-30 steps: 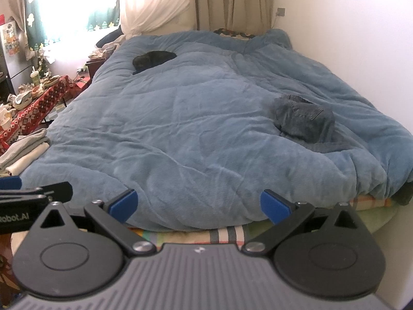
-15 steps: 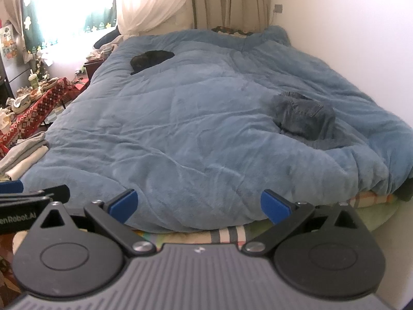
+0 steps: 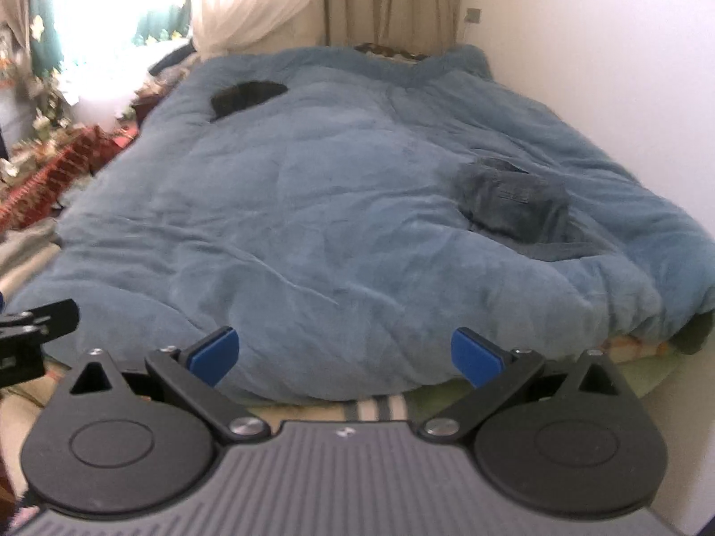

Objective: Fold clothes
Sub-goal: 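Move both tools toward the crumpled denim shorts on the bed, then grasp the denim shorts with the left tool while the right tool grasps another edge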

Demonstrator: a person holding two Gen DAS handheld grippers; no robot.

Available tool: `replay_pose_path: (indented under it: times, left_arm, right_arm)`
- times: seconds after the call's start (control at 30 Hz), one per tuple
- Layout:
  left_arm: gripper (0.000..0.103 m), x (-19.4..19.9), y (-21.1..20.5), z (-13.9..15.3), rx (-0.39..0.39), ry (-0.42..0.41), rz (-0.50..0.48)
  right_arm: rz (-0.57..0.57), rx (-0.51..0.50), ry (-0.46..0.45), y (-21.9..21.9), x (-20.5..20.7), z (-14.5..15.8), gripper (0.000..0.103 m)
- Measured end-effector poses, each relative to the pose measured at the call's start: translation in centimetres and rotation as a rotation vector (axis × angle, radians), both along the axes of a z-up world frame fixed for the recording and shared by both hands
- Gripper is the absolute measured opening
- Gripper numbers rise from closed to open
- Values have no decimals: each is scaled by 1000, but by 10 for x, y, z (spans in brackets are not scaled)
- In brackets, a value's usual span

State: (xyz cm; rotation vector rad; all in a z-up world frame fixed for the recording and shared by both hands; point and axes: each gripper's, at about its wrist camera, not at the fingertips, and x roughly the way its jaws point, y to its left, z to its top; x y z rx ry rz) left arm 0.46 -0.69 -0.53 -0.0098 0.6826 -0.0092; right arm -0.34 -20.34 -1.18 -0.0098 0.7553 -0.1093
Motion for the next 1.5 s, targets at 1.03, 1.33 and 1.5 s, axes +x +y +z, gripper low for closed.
replay_pose_path:
  times: [1.03, 1.33, 1.5]
  left_arm:
    - [71, 161, -131, -43, -101, 79, -453]
    - [56, 259, -233, -89, -161, 156, -553]
    - [55, 311, -287, -118, -187, 213, -580]
  right_arm:
    - [-260, -90, -78, -154, 86, -55, 102]
    - [-359, -135, -127, -258, 150, -89, 91]
    - [-365, -166, -132, -314, 178, -116, 90]
